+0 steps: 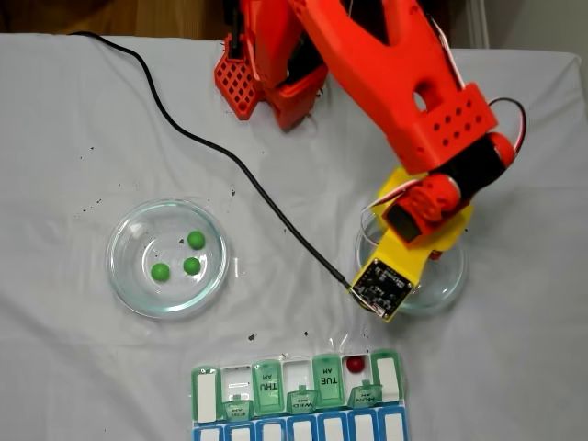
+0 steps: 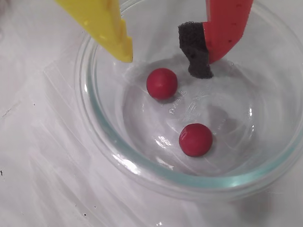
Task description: Sort medicines into box.
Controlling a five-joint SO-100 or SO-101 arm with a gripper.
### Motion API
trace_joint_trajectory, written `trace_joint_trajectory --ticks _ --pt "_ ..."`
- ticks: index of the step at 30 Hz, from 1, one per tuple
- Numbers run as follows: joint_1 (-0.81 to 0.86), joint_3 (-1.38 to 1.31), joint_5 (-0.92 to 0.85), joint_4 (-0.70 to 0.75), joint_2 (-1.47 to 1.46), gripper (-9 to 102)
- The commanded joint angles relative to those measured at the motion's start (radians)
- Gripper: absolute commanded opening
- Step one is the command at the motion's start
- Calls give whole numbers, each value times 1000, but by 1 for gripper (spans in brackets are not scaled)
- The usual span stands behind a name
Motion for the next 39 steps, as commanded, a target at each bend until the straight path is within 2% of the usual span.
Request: trace_joint_trajectory --ticks 1,25,39 --pt "-9 -12 0 -15 12 22" --pt "-17 23 -21 -63 -86 23" --pt "-63 51 6 -43 -87 23"
